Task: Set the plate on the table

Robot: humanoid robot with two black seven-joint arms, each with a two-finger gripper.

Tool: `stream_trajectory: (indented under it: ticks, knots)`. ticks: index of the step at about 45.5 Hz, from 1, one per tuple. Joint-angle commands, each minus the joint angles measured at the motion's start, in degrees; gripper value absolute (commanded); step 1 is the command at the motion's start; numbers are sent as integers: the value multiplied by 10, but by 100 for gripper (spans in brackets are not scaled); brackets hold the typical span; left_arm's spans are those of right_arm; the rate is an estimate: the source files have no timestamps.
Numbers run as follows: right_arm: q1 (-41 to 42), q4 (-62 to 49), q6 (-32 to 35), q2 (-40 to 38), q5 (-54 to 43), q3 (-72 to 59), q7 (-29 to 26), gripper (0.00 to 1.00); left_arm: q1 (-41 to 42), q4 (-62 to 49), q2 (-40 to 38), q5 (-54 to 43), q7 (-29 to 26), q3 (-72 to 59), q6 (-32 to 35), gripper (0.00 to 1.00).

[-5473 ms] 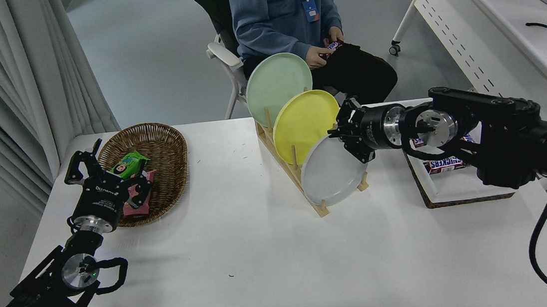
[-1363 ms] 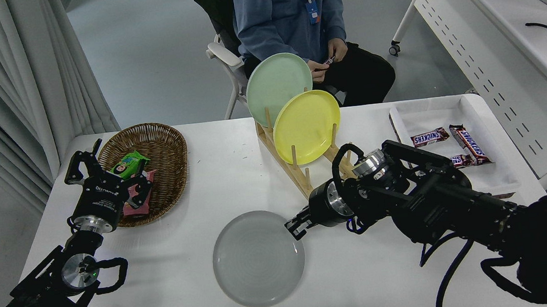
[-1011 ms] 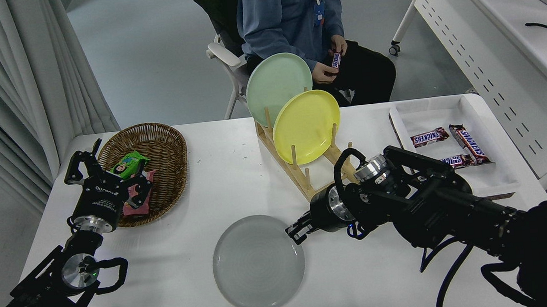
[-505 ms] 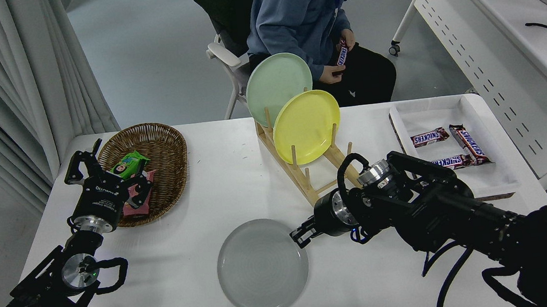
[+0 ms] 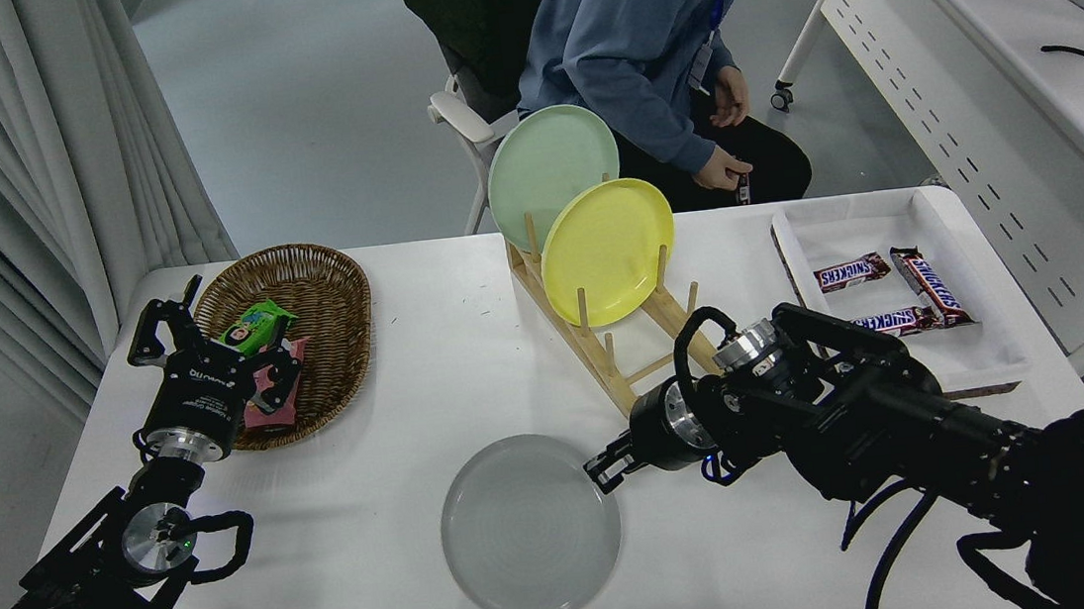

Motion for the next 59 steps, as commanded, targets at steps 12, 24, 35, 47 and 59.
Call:
stream_trajectory:
  ticks: [12, 24, 35, 47, 59]
  knots:
    - [7, 22, 28, 0, -54, -19, 1, 99, 0, 0, 0, 0, 0, 0, 0, 100]
    - [11, 43, 205, 0, -127, -26, 1, 99, 0, 0, 0, 0, 0, 0, 0, 100]
    - [6, 42, 377, 0, -245, -26, 7, 99, 0, 0, 0, 0, 0, 0, 0, 100]
    - [-5, 37, 502, 0, -384, -11, 132, 100, 0, 0, 0, 0, 0, 0, 0, 100]
    - [-23, 46, 533, -69, -427, 12, 243, 99, 0, 0, 0, 0, 0, 0, 0, 100]
